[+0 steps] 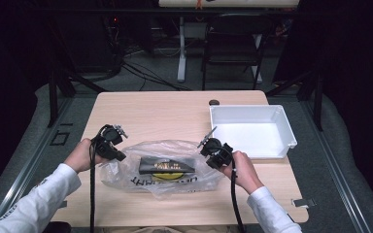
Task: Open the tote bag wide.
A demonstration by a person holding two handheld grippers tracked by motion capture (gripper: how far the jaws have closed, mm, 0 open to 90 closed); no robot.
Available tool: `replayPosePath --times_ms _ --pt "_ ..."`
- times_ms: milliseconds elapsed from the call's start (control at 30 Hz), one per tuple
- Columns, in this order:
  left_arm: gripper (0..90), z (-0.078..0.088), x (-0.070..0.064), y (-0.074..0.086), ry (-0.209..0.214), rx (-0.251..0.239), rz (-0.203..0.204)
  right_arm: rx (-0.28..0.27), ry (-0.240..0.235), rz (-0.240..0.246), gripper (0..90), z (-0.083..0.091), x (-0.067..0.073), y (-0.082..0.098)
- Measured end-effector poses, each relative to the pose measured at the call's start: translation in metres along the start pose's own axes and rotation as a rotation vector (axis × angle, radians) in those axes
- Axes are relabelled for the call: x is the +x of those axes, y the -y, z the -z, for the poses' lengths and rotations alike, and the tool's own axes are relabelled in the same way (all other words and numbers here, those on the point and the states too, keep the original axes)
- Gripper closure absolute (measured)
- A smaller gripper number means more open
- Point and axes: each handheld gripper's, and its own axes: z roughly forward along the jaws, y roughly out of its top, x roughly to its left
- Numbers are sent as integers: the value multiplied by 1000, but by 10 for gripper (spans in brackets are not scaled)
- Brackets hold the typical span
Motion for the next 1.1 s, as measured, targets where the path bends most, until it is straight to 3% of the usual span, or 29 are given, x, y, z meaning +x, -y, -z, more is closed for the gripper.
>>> replayPosePath --times_ms 33,133,233,300,333,433,467,567,700,767,900,933,967,1000,1033,1067,1100 --pt "900 -3 1 2 -6 -5 10 4 24 -5 900 -3 0 1" --pt "900 -7 2 4 -34 -4 11 3 34 -11 900 -6 -1 2" --pt "900 -15 4 8 -45 -15 27 14 85 -11 900 -13 0 3" --pt "900 -16 5 10 -46 -14 34 22 93 -7 900 -14 0 3" --pt "900 -19 6 12 -87 -20 35 18 124 -11 900 -18 0 4" --pt "900 -23 7 14 -123 -27 39 18 141 -13 900 -19 0 4" --pt "900 -24 8 15 -136 -30 40 19 183 -19 900 -22 0 5" --pt "900 -30 11 19 -147 -38 55 29 189 -21 900 -24 -1 7" --pt "900 -40 16 24 -162 -56 86 20 235 -58 900 -32 -1 12" --pt "900 -45 19 26 -166 -59 93 41 247 -63 900 -33 -3 13" --pt "900 -55 23 28 -170 -59 114 56 241 -70 900 -37 -4 17" --pt "900 -55 23 29 -165 -66 118 35 215 -80 900 -39 -3 19" --pt "897 -54 24 29 -160 -68 119 55 194 -61 900 -36 -4 19" --pt "874 -52 25 29 -155 -85 125 24 157 -61 900 -31 -3 19" --pt "874 -48 26 28 -143 -107 127 24 157 -61 900 -31 -3 19" --pt "858 -40 27 27 -130 -121 130 -5 116 -78 900 -26 -3 19" --pt "830 -31 28 26 -115 -148 128 -41 97 -76 900 -16 -2 17"
